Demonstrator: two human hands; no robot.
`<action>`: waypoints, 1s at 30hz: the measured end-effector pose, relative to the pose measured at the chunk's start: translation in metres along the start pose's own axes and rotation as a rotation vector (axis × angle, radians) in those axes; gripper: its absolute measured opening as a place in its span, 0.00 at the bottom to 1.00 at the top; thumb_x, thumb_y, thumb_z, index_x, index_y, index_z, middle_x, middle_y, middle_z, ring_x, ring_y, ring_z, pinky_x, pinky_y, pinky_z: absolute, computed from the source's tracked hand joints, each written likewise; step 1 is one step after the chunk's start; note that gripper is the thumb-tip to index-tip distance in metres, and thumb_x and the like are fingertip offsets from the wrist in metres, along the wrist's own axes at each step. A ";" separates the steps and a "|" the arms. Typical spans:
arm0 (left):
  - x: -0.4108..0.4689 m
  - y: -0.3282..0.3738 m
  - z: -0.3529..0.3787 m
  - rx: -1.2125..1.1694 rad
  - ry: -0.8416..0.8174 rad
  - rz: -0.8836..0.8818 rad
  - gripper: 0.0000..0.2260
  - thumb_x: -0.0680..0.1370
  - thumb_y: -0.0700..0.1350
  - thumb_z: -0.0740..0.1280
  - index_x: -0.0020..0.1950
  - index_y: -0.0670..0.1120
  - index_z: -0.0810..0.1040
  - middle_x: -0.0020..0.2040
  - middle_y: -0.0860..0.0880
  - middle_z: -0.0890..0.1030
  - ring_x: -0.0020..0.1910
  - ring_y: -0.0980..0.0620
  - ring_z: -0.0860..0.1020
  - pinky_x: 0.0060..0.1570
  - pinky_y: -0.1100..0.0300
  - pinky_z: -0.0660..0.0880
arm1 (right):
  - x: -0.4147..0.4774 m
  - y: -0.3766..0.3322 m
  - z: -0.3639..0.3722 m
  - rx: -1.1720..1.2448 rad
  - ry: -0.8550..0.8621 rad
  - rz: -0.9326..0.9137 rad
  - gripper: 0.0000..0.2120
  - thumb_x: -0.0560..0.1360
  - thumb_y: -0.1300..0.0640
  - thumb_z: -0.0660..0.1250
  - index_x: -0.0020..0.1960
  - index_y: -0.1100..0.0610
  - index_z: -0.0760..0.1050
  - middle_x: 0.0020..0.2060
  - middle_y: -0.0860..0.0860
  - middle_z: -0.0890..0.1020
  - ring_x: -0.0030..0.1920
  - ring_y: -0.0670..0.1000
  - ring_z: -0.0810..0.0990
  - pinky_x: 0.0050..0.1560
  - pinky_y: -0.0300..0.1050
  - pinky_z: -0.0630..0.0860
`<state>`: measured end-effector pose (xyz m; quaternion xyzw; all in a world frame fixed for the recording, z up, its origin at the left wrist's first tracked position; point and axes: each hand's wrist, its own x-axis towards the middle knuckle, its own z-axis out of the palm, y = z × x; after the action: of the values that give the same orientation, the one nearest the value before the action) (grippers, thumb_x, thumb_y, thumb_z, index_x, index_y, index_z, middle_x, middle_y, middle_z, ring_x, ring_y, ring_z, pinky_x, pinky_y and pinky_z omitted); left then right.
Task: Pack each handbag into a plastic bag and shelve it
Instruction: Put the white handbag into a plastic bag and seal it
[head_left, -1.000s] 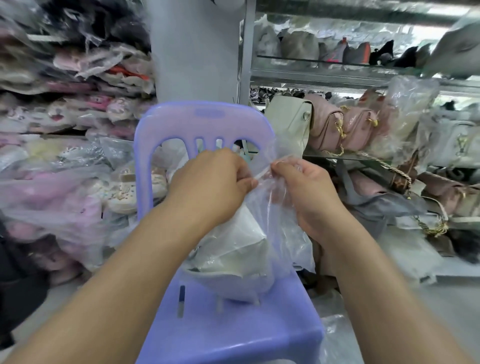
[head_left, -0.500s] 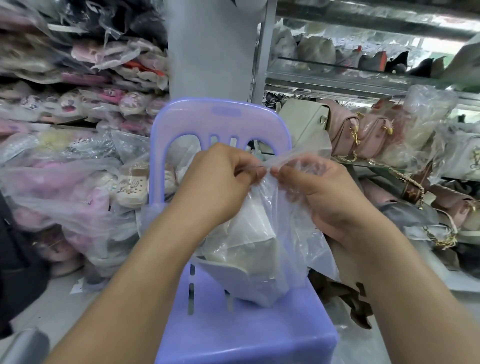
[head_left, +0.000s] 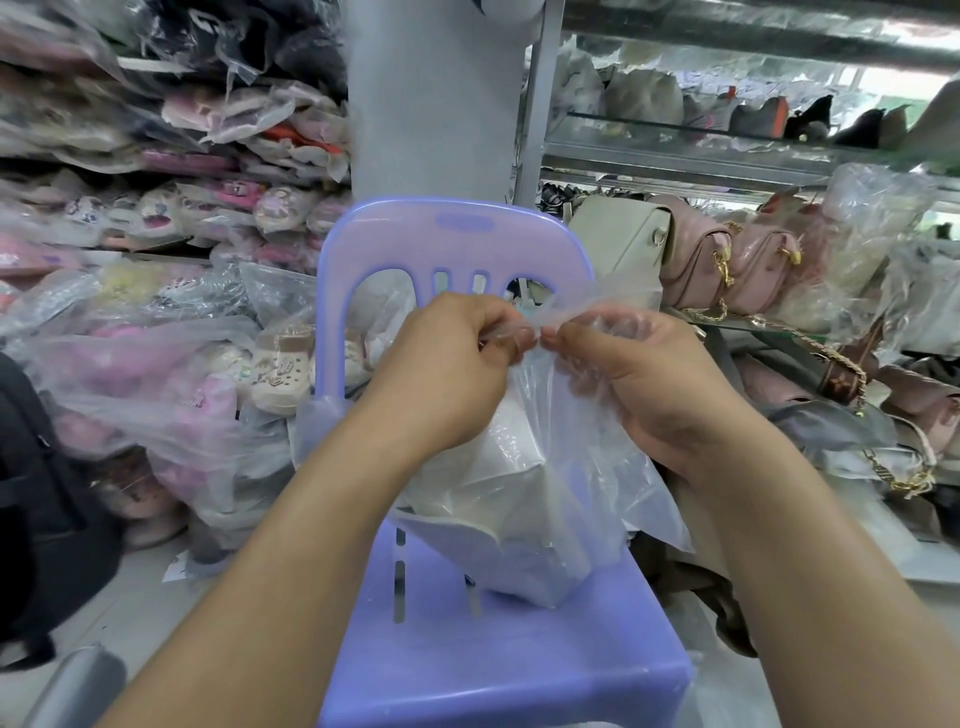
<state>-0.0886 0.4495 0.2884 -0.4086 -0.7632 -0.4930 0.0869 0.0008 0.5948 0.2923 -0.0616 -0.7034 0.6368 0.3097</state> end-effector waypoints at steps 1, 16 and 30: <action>0.000 0.000 0.001 0.005 0.002 -0.005 0.07 0.82 0.47 0.67 0.45 0.50 0.82 0.40 0.53 0.84 0.44 0.50 0.81 0.47 0.55 0.77 | 0.000 0.000 0.001 0.016 -0.009 0.003 0.04 0.73 0.66 0.75 0.40 0.60 0.84 0.35 0.58 0.81 0.30 0.47 0.76 0.31 0.36 0.72; -0.001 0.002 0.010 0.047 -0.026 -0.055 0.13 0.82 0.49 0.62 0.48 0.39 0.76 0.33 0.52 0.71 0.32 0.52 0.68 0.31 0.59 0.65 | 0.000 0.004 -0.002 0.132 0.038 0.034 0.02 0.76 0.63 0.72 0.45 0.60 0.82 0.35 0.53 0.86 0.35 0.49 0.81 0.39 0.44 0.83; 0.001 -0.004 0.020 0.087 0.089 0.062 0.09 0.82 0.49 0.64 0.44 0.47 0.77 0.30 0.52 0.69 0.33 0.51 0.69 0.33 0.56 0.64 | 0.004 0.007 0.001 0.000 0.058 -0.056 0.09 0.78 0.67 0.71 0.40 0.59 0.81 0.30 0.51 0.82 0.33 0.47 0.79 0.35 0.45 0.81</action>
<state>-0.0868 0.4657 0.2763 -0.4055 -0.7663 -0.4740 0.1539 -0.0047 0.5974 0.2874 -0.0605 -0.6954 0.6260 0.3477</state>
